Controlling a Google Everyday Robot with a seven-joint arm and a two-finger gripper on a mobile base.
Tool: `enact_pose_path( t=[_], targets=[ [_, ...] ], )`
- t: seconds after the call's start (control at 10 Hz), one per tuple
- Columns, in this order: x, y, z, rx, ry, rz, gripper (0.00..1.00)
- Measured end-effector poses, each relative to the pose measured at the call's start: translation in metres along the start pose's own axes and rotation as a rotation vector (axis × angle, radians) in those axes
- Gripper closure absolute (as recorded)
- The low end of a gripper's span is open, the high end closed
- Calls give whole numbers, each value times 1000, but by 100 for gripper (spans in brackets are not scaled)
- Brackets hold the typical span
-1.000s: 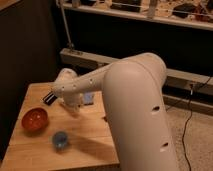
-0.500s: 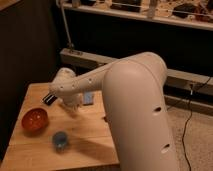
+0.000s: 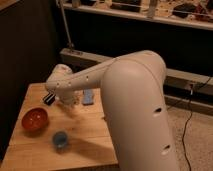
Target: Stand the bottle upright
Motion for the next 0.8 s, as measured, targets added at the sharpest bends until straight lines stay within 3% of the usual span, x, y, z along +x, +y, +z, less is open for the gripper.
enact_pose_path(
  t=[0.4, 0.8],
  targets=[
    [2, -1, -6, 23, 28, -14, 80],
    [18, -4, -16, 58, 119, -8, 80]
  ],
)
